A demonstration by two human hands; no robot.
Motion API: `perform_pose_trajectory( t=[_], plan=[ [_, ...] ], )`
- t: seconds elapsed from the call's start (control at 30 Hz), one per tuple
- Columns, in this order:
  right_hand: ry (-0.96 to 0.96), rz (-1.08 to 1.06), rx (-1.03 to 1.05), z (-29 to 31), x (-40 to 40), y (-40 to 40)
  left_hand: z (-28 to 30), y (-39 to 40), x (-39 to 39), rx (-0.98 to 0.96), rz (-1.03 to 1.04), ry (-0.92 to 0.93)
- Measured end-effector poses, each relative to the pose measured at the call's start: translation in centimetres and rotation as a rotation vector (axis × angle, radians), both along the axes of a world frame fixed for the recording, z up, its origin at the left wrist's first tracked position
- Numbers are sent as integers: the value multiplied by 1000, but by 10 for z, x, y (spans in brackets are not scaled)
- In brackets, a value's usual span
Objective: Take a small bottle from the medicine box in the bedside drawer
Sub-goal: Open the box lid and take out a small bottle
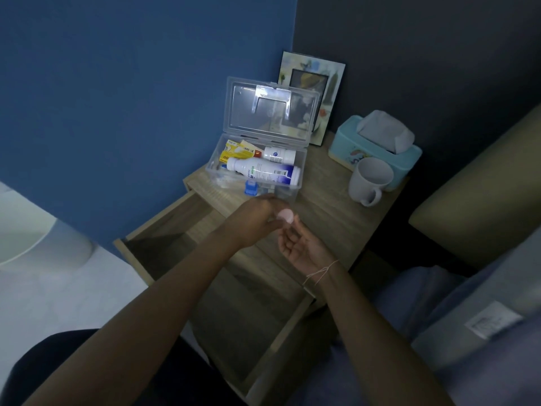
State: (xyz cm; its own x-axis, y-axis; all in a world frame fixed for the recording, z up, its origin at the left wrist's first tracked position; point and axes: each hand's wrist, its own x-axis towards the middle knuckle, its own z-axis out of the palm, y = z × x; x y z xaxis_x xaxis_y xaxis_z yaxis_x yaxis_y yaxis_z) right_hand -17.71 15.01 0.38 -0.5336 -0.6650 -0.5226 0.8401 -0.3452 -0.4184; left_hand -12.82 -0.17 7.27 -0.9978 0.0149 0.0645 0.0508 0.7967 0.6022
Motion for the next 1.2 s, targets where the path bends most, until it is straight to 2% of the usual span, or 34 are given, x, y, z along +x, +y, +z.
perform_pose_trajectory(
  t=[0.1, 0.3, 0.63, 0.83, 1.03, 1.2],
  plan=[
    [3, -8, 3, -3, -2, 0, -2, 1, -4, 18, 21, -17],
    [-1, 2, 10, -5, -5, 4, -1, -1, -7, 11, -99, -33],
    [9, -10, -27, -5, -6, 4, -12, 2, -13, -53, 97, -81],
    [2, -8, 7, -8, -10, 13, -18, -9, -12, 94, 203, -28],
    [35, -44, 81, -3, -21, 24, -38, -17, -4, 71, 236, -94],
    [230, -41, 172, 3, -26, 31, -41, -10, -6, 70, 237, -114]
  ],
)
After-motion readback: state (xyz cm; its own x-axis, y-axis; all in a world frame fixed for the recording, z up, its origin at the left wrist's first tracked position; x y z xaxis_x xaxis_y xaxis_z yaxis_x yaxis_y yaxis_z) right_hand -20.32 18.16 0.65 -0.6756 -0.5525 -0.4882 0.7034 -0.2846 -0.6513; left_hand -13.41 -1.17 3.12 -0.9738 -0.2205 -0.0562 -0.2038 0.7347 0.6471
